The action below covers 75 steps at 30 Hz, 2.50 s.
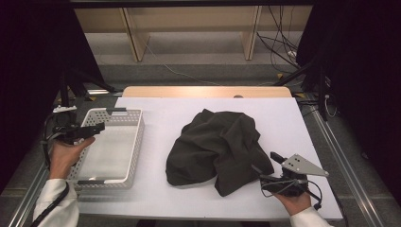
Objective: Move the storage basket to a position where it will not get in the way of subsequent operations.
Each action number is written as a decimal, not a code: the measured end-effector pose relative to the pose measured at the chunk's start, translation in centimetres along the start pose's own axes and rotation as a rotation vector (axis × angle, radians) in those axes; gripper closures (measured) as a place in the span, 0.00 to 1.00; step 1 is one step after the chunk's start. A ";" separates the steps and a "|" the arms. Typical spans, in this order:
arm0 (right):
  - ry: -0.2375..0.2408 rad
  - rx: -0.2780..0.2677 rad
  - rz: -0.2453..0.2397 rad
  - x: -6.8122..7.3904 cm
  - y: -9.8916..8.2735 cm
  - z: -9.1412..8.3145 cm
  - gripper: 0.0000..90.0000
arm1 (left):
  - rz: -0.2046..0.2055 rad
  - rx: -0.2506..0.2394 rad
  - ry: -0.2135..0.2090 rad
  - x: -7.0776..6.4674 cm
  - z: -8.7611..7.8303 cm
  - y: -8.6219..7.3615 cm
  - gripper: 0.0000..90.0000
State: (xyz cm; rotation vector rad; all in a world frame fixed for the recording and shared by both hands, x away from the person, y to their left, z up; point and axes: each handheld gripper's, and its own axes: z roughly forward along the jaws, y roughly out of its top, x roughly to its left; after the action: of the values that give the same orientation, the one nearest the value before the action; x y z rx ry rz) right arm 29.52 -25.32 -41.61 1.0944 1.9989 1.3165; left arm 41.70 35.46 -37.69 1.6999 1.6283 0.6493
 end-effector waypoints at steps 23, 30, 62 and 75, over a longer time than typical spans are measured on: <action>-0.002 0.003 -0.017 0.3 0.1 0.3 0.24 | -0.031 0.261 0.150 4.9 0.5 -2.1 0.41; -0.004 0.008 -0.017 0.4 0.1 0.2 0.24 | -0.021 0.325 0.178 5.6 1.3 -2.8 0.70; 0.004 0.018 -0.024 0.4 0.1 0.6 0.25 | -0.038 0.264 0.095 2.6 3.6 -2.1 0.90; 0.023 0.032 -0.034 1.2 0.1 0.8 0.25 | -0.035 0.151 0.037 -0.6 1.2 0.5 0.29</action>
State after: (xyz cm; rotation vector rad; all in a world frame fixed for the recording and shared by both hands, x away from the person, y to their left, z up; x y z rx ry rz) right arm 29.54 -23.89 -41.80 1.0600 2.0526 1.2900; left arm 42.91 34.74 -38.04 1.7707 1.7681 0.5557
